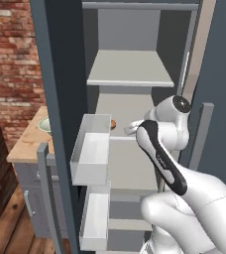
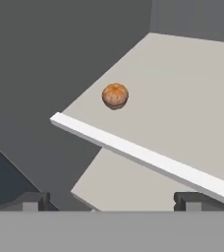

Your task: Take the bell pepper, orange, and tangerine from the freezer and place them in the bowl on the counter.

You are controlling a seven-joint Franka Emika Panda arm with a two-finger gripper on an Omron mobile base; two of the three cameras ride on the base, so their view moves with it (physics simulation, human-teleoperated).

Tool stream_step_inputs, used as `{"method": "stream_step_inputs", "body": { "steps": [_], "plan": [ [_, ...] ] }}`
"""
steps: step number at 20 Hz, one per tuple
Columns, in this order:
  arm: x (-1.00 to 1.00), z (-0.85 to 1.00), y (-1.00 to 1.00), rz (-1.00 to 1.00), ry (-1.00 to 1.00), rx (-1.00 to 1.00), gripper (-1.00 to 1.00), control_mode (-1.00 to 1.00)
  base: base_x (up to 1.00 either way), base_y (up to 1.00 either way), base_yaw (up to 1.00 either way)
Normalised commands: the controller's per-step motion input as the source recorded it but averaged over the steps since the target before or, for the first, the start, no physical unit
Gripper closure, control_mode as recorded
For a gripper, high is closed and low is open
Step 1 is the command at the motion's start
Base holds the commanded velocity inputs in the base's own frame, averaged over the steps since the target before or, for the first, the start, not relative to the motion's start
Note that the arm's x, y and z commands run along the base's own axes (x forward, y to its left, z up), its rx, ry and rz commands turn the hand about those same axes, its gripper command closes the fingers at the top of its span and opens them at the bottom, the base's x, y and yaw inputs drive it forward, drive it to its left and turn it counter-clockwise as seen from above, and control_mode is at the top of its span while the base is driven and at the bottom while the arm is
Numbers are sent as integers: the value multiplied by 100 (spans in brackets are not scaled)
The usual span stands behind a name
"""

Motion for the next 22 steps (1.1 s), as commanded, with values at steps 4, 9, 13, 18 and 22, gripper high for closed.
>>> {"method": "stream_step_inputs", "body": {
  "steps": [4,9,13,18,22],
  "plan": [
    [27,-17,16,3,5,0,-100,-100,0,0,0],
    [23,-5,15,0,5,0,-100,-100,0,0,0],
    [37,0,15,0,12,0,-100,-100,0,0,0],
    [27,-2,12,0,13,0,-100,-100,0,0,0],
    [22,-10,6,0,2,0,-100,-100,0,0,0]
  ]
}}
